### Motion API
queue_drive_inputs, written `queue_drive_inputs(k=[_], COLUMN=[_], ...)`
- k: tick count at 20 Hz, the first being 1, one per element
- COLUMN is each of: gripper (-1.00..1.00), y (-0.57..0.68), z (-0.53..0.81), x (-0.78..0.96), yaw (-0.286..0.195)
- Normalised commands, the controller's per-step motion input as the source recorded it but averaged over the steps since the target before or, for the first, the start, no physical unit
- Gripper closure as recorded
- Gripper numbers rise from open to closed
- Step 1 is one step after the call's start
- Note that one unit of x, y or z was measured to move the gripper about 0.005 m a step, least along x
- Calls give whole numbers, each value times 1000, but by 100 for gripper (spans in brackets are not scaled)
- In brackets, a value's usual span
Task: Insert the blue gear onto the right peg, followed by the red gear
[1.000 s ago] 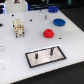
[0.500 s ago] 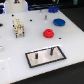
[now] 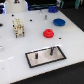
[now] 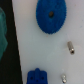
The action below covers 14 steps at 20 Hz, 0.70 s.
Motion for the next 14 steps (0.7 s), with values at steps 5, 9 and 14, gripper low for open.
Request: queue_drive_inputs(k=[5, 9, 14], gripper=[-100, -100, -100], y=[-80, -44, -49], z=[-578, -531, -476], x=[-345, -231, -141], yaw=[0, 0, 0])
